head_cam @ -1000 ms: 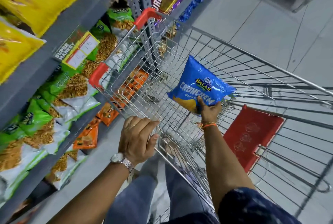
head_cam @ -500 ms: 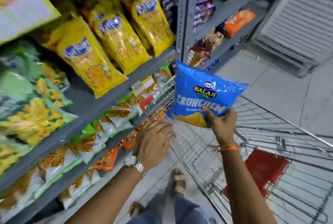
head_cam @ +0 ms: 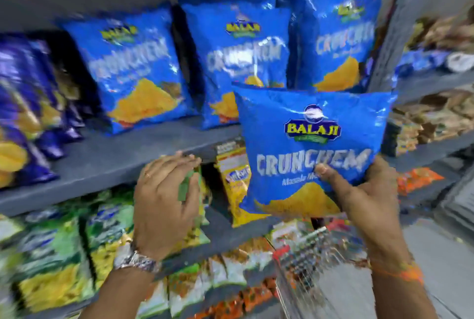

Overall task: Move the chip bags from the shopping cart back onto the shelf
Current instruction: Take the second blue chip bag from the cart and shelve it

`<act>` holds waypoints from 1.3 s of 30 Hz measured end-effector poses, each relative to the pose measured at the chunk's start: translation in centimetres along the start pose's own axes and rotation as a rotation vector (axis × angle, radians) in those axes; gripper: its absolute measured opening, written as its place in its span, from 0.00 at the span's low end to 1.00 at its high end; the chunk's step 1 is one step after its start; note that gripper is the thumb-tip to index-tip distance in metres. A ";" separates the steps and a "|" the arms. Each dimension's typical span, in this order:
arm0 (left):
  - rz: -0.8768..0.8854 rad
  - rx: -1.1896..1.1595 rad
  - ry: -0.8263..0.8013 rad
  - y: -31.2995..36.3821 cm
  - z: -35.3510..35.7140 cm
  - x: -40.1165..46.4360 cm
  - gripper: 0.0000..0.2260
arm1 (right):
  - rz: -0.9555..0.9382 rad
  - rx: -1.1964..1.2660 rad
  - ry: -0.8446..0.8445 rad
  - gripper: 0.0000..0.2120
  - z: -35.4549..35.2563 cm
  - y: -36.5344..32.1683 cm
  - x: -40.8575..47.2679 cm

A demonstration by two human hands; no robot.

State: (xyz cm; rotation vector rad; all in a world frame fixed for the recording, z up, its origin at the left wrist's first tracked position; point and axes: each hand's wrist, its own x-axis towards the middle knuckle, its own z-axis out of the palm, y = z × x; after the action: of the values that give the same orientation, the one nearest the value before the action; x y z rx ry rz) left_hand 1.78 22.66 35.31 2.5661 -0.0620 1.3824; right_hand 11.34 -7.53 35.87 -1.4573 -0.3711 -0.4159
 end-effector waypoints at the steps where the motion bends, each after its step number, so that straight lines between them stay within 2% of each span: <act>1: -0.027 0.033 0.013 -1.2 -1.0 0.2 0.11 | -0.027 0.025 -0.011 0.14 1.1 -1.0 0.6; 7: -0.137 0.226 0.001 -7.1 -5.8 -1.3 0.14 | -0.135 0.136 -0.115 0.08 9.0 -6.0 3.9; 10: -0.172 0.254 -0.037 -8.3 -6.9 -2.3 0.17 | -0.143 0.154 -0.135 0.12 14.1 -6.7 5.3; 14: -0.182 0.262 -0.014 -9.1 -7.7 -2.6 0.16 | -0.122 0.100 -0.178 0.10 21.0 -6.9 6.5; 20: -0.193 0.259 0.016 -10.1 -7.7 -2.7 0.15 | -0.069 0.007 -0.192 0.18 27.5 -6.0 6.2; 28: -0.155 0.260 0.075 -10.3 -6.0 -3.1 0.14 | 0.003 0.115 -0.341 0.23 27.5 -5.3 7.4; 32: -0.077 0.241 0.105 -9.6 -4.5 -3.1 0.13 | -0.006 0.085 -0.382 0.35 25.5 -5.6 7.2; 35: -0.018 0.222 0.132 -8.7 -3.2 -2.9 0.13 | 0.006 0.096 -0.351 0.39 22.5 -6.1 7.5; 37: 0.003 0.212 0.145 -8.1 -2.2 -2.6 0.13 | -0.024 0.130 -0.280 0.33 20.3 -6.7 8.2; 39: -0.018 0.205 0.151 -7.7 -1.4 -2.3 0.14 | -0.091 0.136 -0.088 0.28 18.2 -6.9 9.1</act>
State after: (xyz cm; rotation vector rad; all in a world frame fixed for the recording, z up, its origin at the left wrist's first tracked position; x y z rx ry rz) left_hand 0.47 30.32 32.78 2.6034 0.1343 1.6492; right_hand 16.10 9.76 47.81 -1.3317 -0.5279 -0.3931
